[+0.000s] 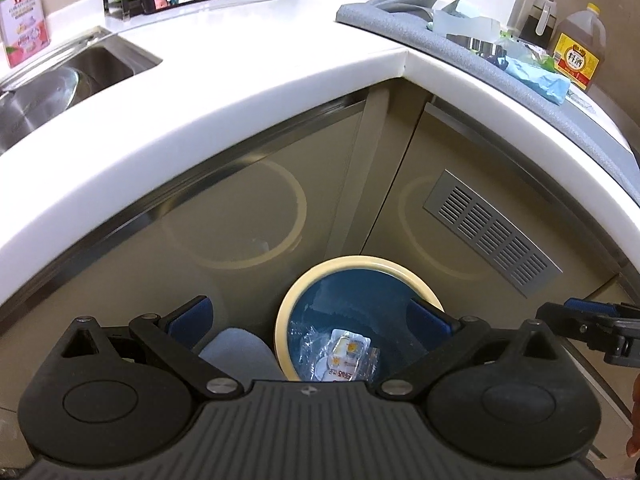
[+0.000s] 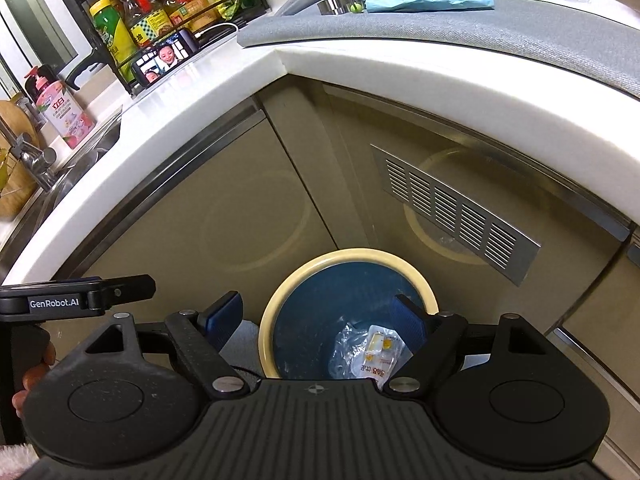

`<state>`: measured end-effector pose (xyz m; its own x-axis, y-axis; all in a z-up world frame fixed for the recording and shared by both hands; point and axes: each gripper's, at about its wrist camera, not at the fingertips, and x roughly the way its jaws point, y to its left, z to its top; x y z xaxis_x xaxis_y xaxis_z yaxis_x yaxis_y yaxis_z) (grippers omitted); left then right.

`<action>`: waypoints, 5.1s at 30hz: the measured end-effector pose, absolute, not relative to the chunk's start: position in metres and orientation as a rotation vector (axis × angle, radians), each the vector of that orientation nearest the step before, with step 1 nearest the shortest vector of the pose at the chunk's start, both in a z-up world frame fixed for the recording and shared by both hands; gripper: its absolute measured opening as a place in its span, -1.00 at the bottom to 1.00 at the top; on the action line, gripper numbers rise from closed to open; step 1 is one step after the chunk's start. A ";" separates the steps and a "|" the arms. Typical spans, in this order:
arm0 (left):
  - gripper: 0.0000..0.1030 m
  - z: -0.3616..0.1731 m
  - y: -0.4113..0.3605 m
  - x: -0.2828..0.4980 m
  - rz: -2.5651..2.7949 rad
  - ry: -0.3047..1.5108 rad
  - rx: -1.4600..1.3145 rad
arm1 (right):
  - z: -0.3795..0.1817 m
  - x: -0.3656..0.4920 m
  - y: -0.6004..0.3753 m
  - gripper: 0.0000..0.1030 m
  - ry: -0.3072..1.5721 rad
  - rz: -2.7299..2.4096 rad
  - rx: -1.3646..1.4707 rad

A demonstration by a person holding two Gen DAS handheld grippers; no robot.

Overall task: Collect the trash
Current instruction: 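Open the left tool to drop the pouch into the bin, then move the right tool to the blue cloth and grasp it, then lift the blue cloth with the right tool while the left tool grasps the metal flower cutter, then carry the cloth and flower cutter in both tools down over the blue bin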

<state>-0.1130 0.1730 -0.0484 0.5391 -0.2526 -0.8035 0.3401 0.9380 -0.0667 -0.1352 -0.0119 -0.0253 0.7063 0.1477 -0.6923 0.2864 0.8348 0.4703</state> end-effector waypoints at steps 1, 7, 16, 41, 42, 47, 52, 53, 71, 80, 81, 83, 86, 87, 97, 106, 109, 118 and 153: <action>0.99 -0.048 0.172 -0.112 -0.354 0.935 0.106 | -0.025 -0.136 -0.013 0.62 0.789 -0.084 0.594; 0.99 -0.042 0.169 -0.107 -0.352 0.931 0.103 | -0.018 -0.137 -0.023 0.64 0.731 -0.103 0.590; 0.99 -0.033 0.162 -0.097 -0.338 0.919 0.114 | 0.022 -0.120 -0.084 0.75 0.520 -0.187 0.706; 0.99 -0.032 0.179 -0.086 -0.292 0.925 0.084 | 0.017 0.038 -0.171 0.97 0.600 -0.666 0.536; 0.99 -0.032 0.178 -0.085 -0.291 0.930 0.087 | 0.018 0.035 -0.171 0.97 0.600 -0.667 0.504; 0.99 -0.032 0.172 -0.084 -0.304 0.928 0.103 | 0.019 0.012 -0.187 0.97 0.592 -0.740 0.367; 0.99 -0.025 0.163 -0.081 -0.317 0.902 0.117 | 0.020 -0.026 -0.216 0.97 0.534 -0.784 0.414; 0.99 -0.022 0.161 -0.079 -0.319 0.893 0.119 | 0.021 -0.034 -0.218 0.97 0.515 -0.759 0.441; 0.99 0.043 0.073 -0.057 -0.363 0.675 0.230 | 0.006 0.036 -0.211 0.90 0.585 -0.593 0.550; 0.99 0.044 0.041 -0.040 -0.413 0.707 0.230 | 0.000 -0.011 -0.231 0.00 0.500 -0.432 0.414; 0.99 0.046 0.034 -0.037 -0.425 0.710 0.221 | -0.001 -0.015 -0.237 -0.01 0.498 -0.444 0.402; 0.99 0.050 0.016 -0.028 -0.450 0.706 0.206 | -0.004 -0.021 -0.249 -0.01 0.499 -0.473 0.425; 0.99 0.056 -0.017 -0.015 -0.503 0.692 0.214 | -0.010 -0.024 -0.262 -0.01 0.498 -0.480 0.481; 0.99 0.056 -0.028 -0.011 -0.518 0.691 0.214 | -0.011 -0.024 -0.265 0.00 0.495 -0.477 0.500; 0.99 0.038 -0.127 0.026 -0.619 0.721 0.295 | -0.017 -0.026 -0.274 0.00 0.471 -0.467 0.566; 0.99 0.008 -0.164 0.059 -0.616 0.812 0.368 | -0.017 -0.025 -0.270 0.04 0.479 -0.471 0.548; 1.00 -0.002 -0.171 0.065 -0.599 0.825 0.394 | -0.017 -0.026 -0.272 0.04 0.478 -0.469 0.554; 0.67 0.000 -0.174 0.065 -0.565 0.805 0.385 | -0.018 -0.026 -0.272 0.05 0.476 -0.468 0.557; 0.67 0.077 0.033 -0.041 -0.636 0.671 0.173 | -0.023 -0.039 -0.282 -0.09 0.330 -0.328 0.721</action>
<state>-0.0412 0.0331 0.0765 0.6034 -0.4919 -0.6277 0.6000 0.7985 -0.0490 -0.0395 -0.2819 -0.0229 0.8980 -0.1776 -0.4026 0.4015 0.7050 0.5845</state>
